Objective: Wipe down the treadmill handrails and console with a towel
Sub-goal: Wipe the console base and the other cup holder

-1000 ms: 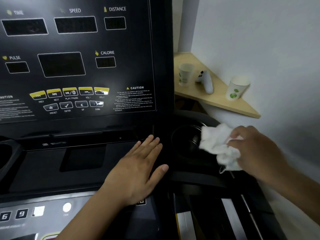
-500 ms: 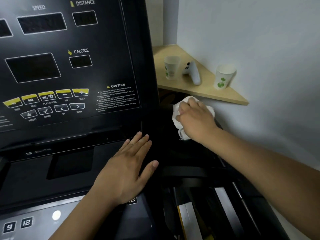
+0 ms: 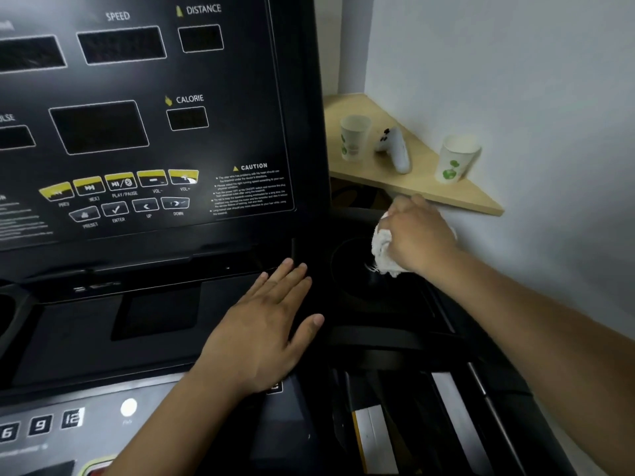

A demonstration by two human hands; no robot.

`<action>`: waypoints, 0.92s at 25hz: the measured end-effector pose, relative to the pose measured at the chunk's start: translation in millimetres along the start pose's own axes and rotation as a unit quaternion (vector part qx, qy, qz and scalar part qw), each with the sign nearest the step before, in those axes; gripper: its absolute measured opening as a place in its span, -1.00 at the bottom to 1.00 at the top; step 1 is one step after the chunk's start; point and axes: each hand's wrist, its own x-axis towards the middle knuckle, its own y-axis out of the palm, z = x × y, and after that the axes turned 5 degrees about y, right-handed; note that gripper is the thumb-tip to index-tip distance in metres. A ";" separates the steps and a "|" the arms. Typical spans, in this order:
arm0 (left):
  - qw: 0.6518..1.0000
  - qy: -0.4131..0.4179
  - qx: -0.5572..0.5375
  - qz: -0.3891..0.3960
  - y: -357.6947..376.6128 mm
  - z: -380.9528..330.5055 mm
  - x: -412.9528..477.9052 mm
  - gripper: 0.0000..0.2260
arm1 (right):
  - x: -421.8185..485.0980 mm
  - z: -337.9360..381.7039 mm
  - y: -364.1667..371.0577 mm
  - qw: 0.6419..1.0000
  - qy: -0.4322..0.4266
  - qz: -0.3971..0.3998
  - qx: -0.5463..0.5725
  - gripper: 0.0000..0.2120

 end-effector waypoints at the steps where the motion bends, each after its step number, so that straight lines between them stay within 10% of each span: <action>1: 0.999 -0.012 0.035 0.025 0.9 -10.0 2.1 -0.23 | -11.4 -7.7 4.8 0.999 0.013 -0.009 0.036 -0.72; 6: 0.985 0.041 0.090 0.145 17.5 -79.9 31.9 -0.23 | -134.2 -42.4 11.0 0.949 0.052 -0.032 0.311 -0.71; 15: 0.977 0.120 0.023 0.175 33.8 -69.3 71.9 -0.10 | -85.2 -56.8 13.9 0.901 0.176 -0.016 0.397 -0.52; 23: 0.972 0.119 -0.013 0.203 39.8 -77.1 89.5 0.04 | -139.5 -68.3 16.2 0.948 -0.013 0.065 0.311 -0.53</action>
